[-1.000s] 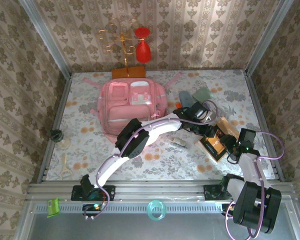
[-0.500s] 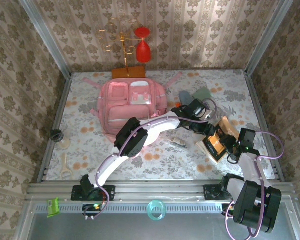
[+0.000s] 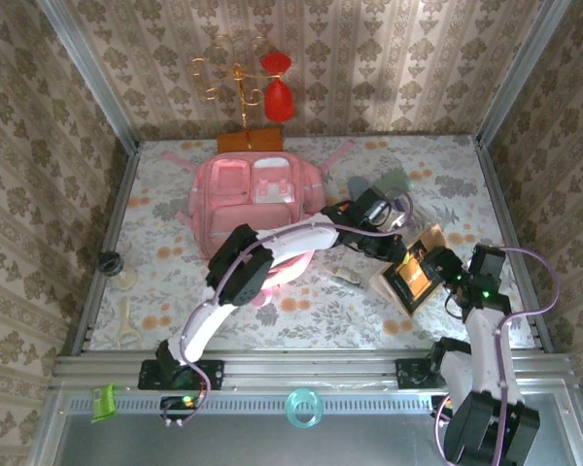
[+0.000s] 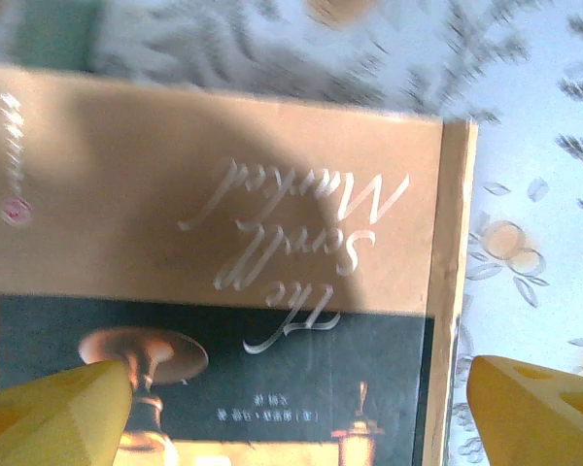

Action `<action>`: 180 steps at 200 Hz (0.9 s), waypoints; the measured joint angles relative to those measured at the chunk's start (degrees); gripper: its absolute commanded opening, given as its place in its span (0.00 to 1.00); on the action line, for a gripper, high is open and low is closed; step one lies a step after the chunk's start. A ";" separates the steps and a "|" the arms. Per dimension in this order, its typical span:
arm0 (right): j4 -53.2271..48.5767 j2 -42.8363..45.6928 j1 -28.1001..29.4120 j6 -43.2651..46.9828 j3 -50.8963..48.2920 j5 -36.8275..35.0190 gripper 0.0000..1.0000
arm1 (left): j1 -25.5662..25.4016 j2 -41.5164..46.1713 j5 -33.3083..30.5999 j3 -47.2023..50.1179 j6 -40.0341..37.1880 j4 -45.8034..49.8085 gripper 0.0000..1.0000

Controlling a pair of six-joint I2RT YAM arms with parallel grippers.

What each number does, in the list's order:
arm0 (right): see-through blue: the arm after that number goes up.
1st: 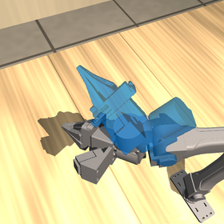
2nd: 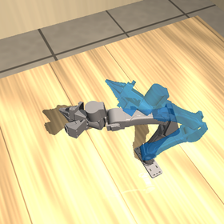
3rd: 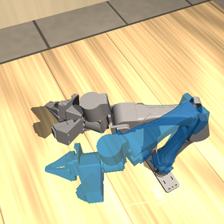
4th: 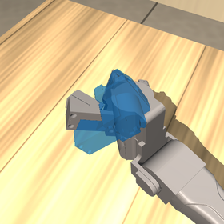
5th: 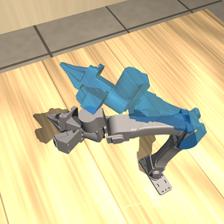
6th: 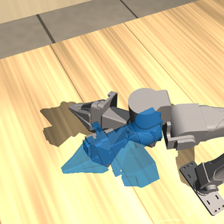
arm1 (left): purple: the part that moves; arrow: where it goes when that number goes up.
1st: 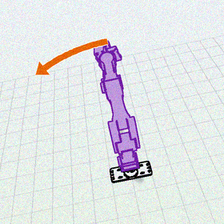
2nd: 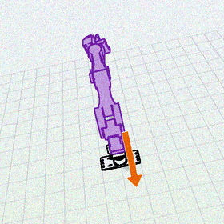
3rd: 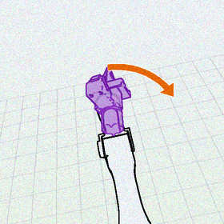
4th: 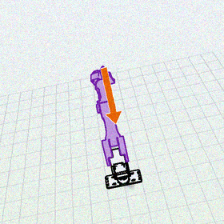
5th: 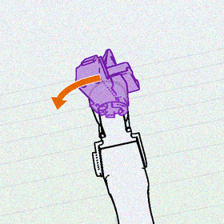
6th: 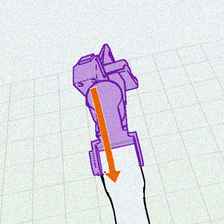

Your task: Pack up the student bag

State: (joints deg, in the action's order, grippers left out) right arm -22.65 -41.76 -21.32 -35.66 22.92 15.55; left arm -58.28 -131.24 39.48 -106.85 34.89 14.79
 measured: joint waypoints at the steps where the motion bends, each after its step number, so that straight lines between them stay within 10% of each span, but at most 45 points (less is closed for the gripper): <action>1: -0.15 0.52 0.00 -0.04 0.17 0.26 0.97 | 0.07 0.31 0.02 0.33 0.11 -0.17 0.00; 80: 8.24 2.49 2.38 -5.97 7.82 19.96 1.00 | 11.34 21.27 2.73 16.44 8.94 -20.63 0.00; 126: 22.75 -5.09 13.64 -12.81 8.13 23.67 0.99 | 13.31 24.72 2.78 20.83 13.25 -26.75 0.00; 180: 36.59 -12.76 18.64 -17.55 8.98 23.65 0.68 | 13.79 27.43 3.04 25.70 18.40 -32.89 0.00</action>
State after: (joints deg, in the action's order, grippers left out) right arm 13.93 -54.52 -2.68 -53.21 31.90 39.20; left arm -44.49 -103.81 42.52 -81.14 53.30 -18.11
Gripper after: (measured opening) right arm 0.793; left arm 0.088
